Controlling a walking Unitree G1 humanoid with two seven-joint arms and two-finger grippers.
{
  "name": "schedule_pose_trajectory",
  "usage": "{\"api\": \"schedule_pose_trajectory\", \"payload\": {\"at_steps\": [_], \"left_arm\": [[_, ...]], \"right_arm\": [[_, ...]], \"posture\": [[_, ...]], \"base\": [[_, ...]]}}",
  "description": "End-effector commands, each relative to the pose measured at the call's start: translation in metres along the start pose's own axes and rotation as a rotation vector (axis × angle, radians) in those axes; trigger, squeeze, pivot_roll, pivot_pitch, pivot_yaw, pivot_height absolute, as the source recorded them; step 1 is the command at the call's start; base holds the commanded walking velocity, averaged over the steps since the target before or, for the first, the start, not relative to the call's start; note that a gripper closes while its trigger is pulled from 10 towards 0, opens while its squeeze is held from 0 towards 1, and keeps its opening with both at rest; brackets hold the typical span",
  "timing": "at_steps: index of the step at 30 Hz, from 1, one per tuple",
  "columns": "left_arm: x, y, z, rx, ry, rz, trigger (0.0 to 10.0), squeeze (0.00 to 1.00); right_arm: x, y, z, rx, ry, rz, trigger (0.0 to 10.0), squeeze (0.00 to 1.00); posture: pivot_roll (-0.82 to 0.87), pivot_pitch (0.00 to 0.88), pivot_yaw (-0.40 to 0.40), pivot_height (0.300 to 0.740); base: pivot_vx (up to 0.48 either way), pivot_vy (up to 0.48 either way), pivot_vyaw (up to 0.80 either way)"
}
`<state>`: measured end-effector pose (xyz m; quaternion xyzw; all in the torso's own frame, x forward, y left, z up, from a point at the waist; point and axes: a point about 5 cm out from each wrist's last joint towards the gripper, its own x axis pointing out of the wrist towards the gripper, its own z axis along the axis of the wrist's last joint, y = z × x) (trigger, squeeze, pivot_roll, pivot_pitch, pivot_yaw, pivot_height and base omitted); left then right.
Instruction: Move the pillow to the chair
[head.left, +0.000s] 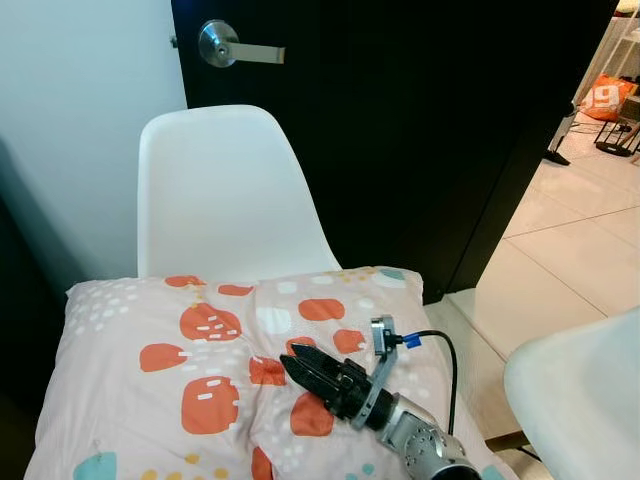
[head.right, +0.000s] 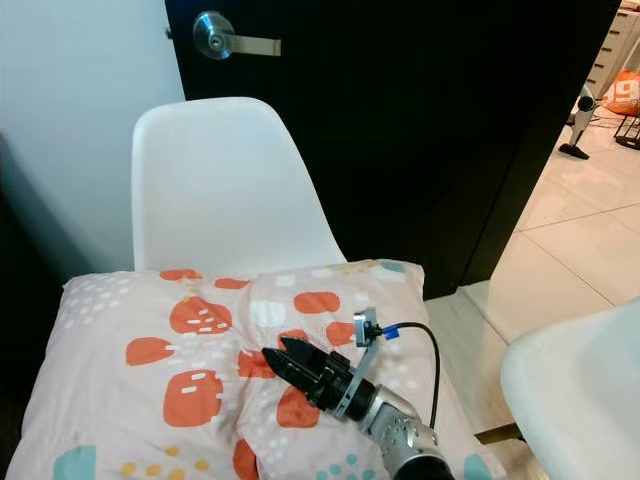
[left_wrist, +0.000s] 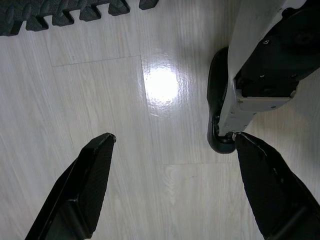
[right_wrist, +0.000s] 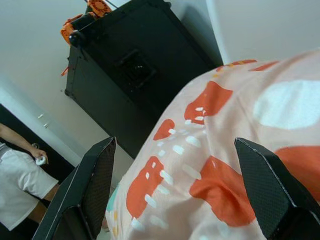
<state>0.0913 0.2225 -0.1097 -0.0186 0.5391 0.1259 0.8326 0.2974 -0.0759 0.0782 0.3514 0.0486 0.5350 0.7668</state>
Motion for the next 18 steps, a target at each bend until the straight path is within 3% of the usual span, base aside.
{"api": "schedule_pose_trajectory", "payload": {"at_steps": [1, 4, 13, 18], "left_arm": [[0.0, -0.01, 0.0, 0.028, 0.004, -0.038, 10.0, 0.0], [0.001, -0.009, 0.001, 0.023, 0.0, -0.038, 10.0, 0.0], [0.0, -0.008, 0.001, 0.021, 0.003, -0.031, 10.0, 0.0], [0.0, -0.008, -0.001, 0.021, 0.006, -0.032, 10.0, 0.0]], "right_arm": [[0.001, 0.001, -0.002, 0.006, 0.009, -0.002, 10.0, 0.0], [0.004, 0.001, -0.003, 0.015, 0.018, 0.0, 10.0, 0.0], [0.012, -0.001, -0.011, -0.027, 0.091, -0.078, 10.0, 0.0], [0.012, 0.0, -0.016, 0.003, 0.102, -0.067, 10.0, 0.0]], "posture": [[0.12, 0.074, -0.087, 0.536], [0.13, 0.076, -0.086, 0.536], [0.13, 0.085, -0.085, 0.536], [0.13, 0.089, -0.085, 0.551]], "base": [[0.0, 0.0, 0.0], [-0.249, 0.0, 0.0], [0.0, 0.0, 0.0], [0.0, 0.0, 0.0]]}}
